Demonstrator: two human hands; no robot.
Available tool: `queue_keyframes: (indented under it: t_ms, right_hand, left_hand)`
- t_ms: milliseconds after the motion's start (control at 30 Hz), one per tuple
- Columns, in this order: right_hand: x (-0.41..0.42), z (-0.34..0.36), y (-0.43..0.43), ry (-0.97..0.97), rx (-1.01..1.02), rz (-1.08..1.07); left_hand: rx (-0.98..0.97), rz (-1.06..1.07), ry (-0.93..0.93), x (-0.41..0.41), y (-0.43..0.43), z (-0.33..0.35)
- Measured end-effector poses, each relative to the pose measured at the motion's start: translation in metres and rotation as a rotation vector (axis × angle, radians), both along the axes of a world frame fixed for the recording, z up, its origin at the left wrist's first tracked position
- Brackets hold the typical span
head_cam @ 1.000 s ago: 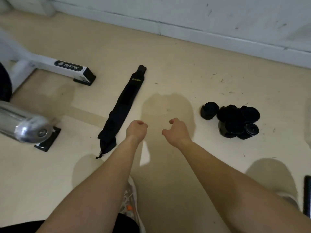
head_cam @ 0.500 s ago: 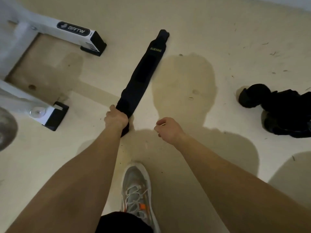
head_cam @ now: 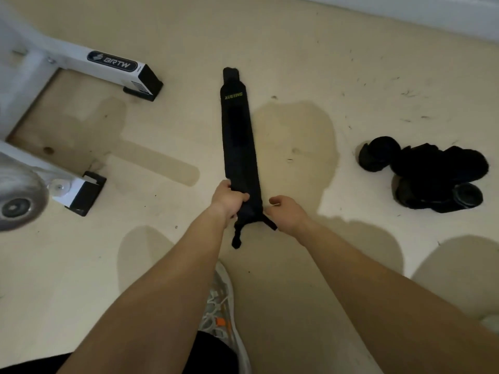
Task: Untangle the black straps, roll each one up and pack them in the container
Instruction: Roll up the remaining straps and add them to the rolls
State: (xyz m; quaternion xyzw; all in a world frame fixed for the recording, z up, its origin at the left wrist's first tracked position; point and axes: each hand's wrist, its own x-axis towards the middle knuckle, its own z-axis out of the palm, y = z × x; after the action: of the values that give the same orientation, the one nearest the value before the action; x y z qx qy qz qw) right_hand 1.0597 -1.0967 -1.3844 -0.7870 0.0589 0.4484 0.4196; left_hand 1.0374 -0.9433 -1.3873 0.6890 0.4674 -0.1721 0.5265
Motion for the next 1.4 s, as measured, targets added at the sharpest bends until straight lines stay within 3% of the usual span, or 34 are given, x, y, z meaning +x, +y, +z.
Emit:
queue_keyframes:
  t_ms: [200, 333, 433, 633, 767, 867, 967, 1100, 1300, 1400]
  right_hand:
    - [0.0, 0.053, -0.044, -0.068, 0.076, -0.158]
    - [0.004, 0.101, -0.071, -0.097, 0.147, -0.217]
    - [0.003, 0.141, -0.087, -0.162, 0.214, -0.256]
    - [0.008, 0.228, -0.099, -0.34, 0.359, -0.138]
    - [0.013, 0.282, -0.112, -0.407, 0.363, -0.149]
    - [0.015, 0.316, -0.127, -0.42, 0.443, -0.201]
    - [0.016, 0.346, -0.146, -0.303, 0.617, -0.266]
    - [0.018, 0.374, -0.177, -0.258, 0.739, -0.078]
    - [0.016, 0.393, -0.203, -0.481, 0.643, -0.109]
    - [0.014, 0.394, -0.211, -0.64, 0.531, -0.153]
  left_hand:
    - [-0.263, 0.061, -0.128, -0.002, -0.049, 0.071]
    - [-0.331, 0.055, -0.152, -0.005, -0.063, 0.128]
    - [-0.281, -0.017, -0.174, -0.008, -0.07, 0.168]
    - [-0.06, -0.22, -0.314, 0.001, -0.074, 0.245]
    - [-0.005, -0.339, -0.312, 0.005, -0.076, 0.317]
    - [-0.182, -0.351, -0.351, 0.004, -0.074, 0.358]
    - [-0.433, -0.341, -0.412, 0.0, -0.075, 0.385]
    - [-0.6, -0.36, -0.532, -0.002, -0.083, 0.402]
    - [-0.469, -0.468, -0.687, 0.006, -0.118, 0.41]
    - [-0.235, -0.477, -0.735, 0.014, -0.135, 0.401]
